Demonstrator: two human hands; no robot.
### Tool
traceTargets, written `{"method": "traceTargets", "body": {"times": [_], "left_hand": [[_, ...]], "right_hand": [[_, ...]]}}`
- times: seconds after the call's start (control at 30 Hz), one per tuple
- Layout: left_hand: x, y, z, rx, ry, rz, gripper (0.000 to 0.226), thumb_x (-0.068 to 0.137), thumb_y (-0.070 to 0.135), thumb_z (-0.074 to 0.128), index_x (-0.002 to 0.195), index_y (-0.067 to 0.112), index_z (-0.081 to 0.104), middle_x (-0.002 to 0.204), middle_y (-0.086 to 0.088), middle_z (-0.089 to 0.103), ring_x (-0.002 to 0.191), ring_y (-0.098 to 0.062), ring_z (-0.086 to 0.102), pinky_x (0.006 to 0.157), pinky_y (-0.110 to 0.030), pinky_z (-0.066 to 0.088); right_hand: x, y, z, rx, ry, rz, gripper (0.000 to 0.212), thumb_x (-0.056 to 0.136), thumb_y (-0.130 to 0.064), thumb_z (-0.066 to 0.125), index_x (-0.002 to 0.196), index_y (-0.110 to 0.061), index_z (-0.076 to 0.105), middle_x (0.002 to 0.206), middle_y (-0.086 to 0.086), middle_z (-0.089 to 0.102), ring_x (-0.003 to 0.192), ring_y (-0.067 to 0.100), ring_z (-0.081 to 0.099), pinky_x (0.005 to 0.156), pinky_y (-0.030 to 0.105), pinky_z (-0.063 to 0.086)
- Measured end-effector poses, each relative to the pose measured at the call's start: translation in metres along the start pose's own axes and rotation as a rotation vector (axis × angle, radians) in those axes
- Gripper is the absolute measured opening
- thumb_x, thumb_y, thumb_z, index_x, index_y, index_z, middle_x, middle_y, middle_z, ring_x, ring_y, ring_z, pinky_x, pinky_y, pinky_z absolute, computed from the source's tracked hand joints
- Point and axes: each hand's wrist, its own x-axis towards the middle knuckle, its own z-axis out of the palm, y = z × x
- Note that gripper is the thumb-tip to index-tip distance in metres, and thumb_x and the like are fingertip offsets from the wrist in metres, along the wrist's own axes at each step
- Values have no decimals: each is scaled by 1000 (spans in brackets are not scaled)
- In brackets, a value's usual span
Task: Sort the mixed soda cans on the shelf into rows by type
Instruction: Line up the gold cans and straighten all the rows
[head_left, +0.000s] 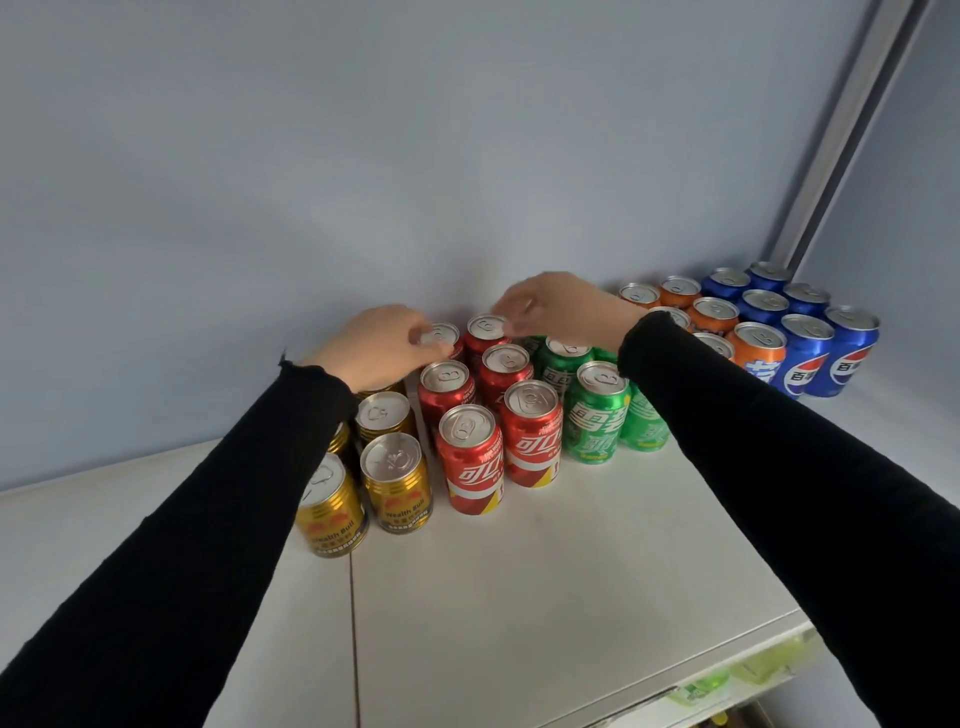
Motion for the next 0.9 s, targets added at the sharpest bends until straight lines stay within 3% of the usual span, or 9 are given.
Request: {"method": "traceTargets", "body": {"times": [0.1,0.2,0.33,0.57,0.73,0.77,0.83,0.9], "left_hand": [[18,-12,2,-33,162,-57,47,97,48,58,131,16,59,126,-3,61,108,-21,58,86,-30,43],[33,-10,15,6,113,-51,53,94,50,62,134,16,58,129,-6,59,114,-25,57,88,-33,42],[45,-8,32,17,83,-40,47,87,57,65,112,17,69,112,-8,66,99,-26,60,75,-33,40],[49,-14,24,98,57,-33,47,86,51,71,110,10,70,100,-6,52,96,-26,53,75,-36,39],[44,-9,23,57,37,-51,47,87,52,70,106,9,72,95,-5,54,95,-27,56,71,-35,39],[42,-8,22,23,33,-56,49,88,54,67,110,11,72,98,-6,58,101,-29,59,72,-34,42],[34,-5,19,-47,69,-80,61,91,60,60,132,15,64,123,-9,60,119,-31,56,90,-37,46],[26,6,15,-68,166,-68,67,93,62,56,143,18,55,134,-7,55,123,-28,54,100,-39,43]], "right_hand": [[20,4,1,10,153,60,28,94,-27,63,120,-19,70,119,0,69,106,16,62,100,33,46],[40,4,16,-116,71,121,40,93,-38,64,128,-19,63,126,2,64,116,23,59,95,31,43],[49,1,31,-248,20,148,52,87,-54,66,122,-15,63,117,4,65,109,27,60,89,36,48],[55,-1,35,-295,-14,94,49,91,-42,66,131,-15,61,130,7,62,120,28,56,95,37,46],[49,4,35,-271,10,64,50,93,-42,63,137,-18,59,134,6,61,123,27,56,97,36,43],[44,5,31,-226,31,53,50,94,-41,63,138,-19,58,135,5,61,123,25,56,98,34,42],[31,10,16,-103,106,22,46,94,-39,65,136,-20,60,131,3,63,117,21,59,97,32,42],[12,21,-2,-17,190,-7,40,93,-38,66,129,-20,65,122,1,67,108,18,61,93,32,45]]}}
